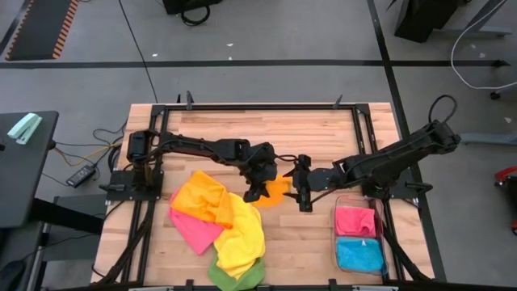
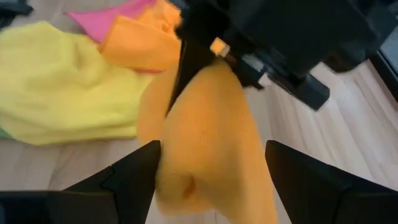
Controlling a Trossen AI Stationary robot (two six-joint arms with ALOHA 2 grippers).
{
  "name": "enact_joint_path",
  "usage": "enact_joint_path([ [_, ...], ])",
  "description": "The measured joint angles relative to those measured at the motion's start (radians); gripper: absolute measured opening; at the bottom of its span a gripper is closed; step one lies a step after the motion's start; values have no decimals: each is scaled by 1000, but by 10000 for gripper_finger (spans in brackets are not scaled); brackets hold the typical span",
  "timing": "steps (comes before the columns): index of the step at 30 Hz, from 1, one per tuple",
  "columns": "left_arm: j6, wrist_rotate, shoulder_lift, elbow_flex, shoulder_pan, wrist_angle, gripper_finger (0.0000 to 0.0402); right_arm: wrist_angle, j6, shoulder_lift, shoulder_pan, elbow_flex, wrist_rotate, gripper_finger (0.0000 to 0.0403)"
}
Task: Fold microfiber towels
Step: Fold the orange towel
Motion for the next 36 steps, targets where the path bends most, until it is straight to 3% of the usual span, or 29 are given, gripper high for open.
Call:
enact_joint_path([
  [9,23,-1,0,0,1,16,34,52,22,53,-26,1,-95,298],
  [15,58,-2,0,0,1,59,20,43,22,90,-34,0,-95,298],
  [20,64,-30,0,0,6,65,34,32,36,78,-34,1,-95,281],
  [24,78,-35,0,0,6,71,28,-16,56,91,-43,1,-85,229],
  [29,80,-50,0,0,10,77,23,-30,27,89,-54,0,-72,126],
  [33,80,-50,0,0,15,58,49,-37,21,87,-56,0,-84,38],
  [36,79,-50,0,0,10,25,79,-36,49,87,-56,0,-156,13],
])
